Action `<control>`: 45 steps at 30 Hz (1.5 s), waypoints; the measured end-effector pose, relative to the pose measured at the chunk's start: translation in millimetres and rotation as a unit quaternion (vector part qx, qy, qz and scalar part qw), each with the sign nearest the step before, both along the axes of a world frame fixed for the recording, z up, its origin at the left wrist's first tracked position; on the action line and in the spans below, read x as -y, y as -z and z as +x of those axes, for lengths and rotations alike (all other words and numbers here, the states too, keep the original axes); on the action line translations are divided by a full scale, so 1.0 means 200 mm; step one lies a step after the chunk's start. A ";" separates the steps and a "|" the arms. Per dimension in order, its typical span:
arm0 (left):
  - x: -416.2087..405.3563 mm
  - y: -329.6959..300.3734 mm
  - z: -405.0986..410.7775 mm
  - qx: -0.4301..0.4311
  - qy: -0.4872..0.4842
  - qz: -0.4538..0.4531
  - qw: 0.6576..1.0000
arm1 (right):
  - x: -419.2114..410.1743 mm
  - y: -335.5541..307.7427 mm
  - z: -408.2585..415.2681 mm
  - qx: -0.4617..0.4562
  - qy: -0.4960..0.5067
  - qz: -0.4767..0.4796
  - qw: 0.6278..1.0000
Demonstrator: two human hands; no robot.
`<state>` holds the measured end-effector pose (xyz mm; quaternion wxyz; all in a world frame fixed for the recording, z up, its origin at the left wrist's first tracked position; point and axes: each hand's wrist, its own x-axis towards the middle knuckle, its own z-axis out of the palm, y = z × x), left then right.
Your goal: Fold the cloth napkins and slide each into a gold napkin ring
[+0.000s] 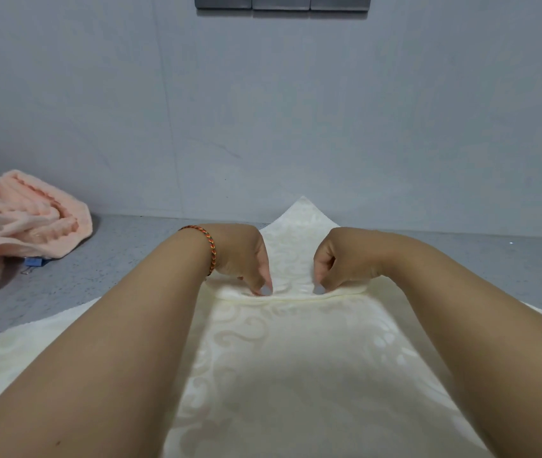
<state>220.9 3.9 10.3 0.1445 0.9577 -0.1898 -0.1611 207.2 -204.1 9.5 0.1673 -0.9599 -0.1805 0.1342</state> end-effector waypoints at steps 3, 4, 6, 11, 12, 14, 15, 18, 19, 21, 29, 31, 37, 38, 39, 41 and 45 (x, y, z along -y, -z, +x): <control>0.00 0.03 0.01 0.015 0.000 0.022 1.000 | 0.01 0.03 0.03 -0.002 0.001 -0.012 1.000; 0.00 0.02 0.01 0.011 -0.004 0.031 0.999 | 0.01 0.04 0.03 -0.004 0.007 -0.022 1.000; 0.00 0.02 0.01 0.004 -0.008 0.050 0.999 | 0.01 0.03 0.03 -0.010 0.008 -0.049 0.999; 0.04 -0.03 -0.01 -0.012 -0.005 0.121 0.993 | -0.04 -0.01 0.02 -0.024 -0.023 -0.132 0.991; 0.05 -0.04 -0.02 -0.011 0.002 0.145 0.989 | -0.05 -0.03 0.02 -0.026 -0.029 -0.151 0.988; 0.06 -0.06 -0.05 0.001 0.014 0.171 0.985 | -0.07 -0.07 0.00 -0.020 -0.038 -0.176 0.983; 0.06 -0.06 -0.06 0.009 0.017 0.167 0.986 | -0.07 -0.07 -0.02 -0.015 -0.040 -0.178 0.983; 0.05 -0.03 -0.12 0.055 0.005 0.119 0.991 | -0.05 -0.04 -0.08 0.036 -0.027 -0.135 0.990; 0.04 -0.02 -0.15 0.077 0.000 0.098 0.992 | -0.05 -0.03 -0.11 0.065 -0.022 -0.120 0.990; 0.04 0.00 -0.21 0.114 0.003 0.069 0.991 | -0.05 -0.01 -0.17 0.123 -0.027 -0.115 0.985; 0.02 -0.02 -0.34 0.098 0.014 0.091 0.991 | -0.06 -0.03 -0.30 0.129 -0.086 -0.196 0.968; 0.03 -0.03 -0.35 0.071 -0.004 0.100 0.992 | -0.05 -0.03 -0.30 0.115 -0.071 -0.197 0.971; 0.04 -0.02 -0.34 0.084 -0.020 0.062 0.994 | -0.06 -0.04 -0.28 0.098 -0.051 -0.165 0.980; 0.04 -0.01 -0.34 0.095 -0.017 0.067 0.993 | -0.06 -0.04 -0.27 0.096 -0.051 -0.154 0.982; 0.03 0.00 -0.33 0.102 -0.013 0.073 0.992 | -0.06 -0.03 -0.26 0.090 -0.047 -0.142 0.985; 0.02 0.01 -0.32 0.101 -0.010 0.087 0.991 | -0.05 -0.02 -0.24 0.076 -0.032 -0.131 0.988; 0.00 0.01 -0.31 0.094 -0.017 0.086 0.992 | -0.04 -0.02 -0.23 0.067 -0.023 -0.136 0.988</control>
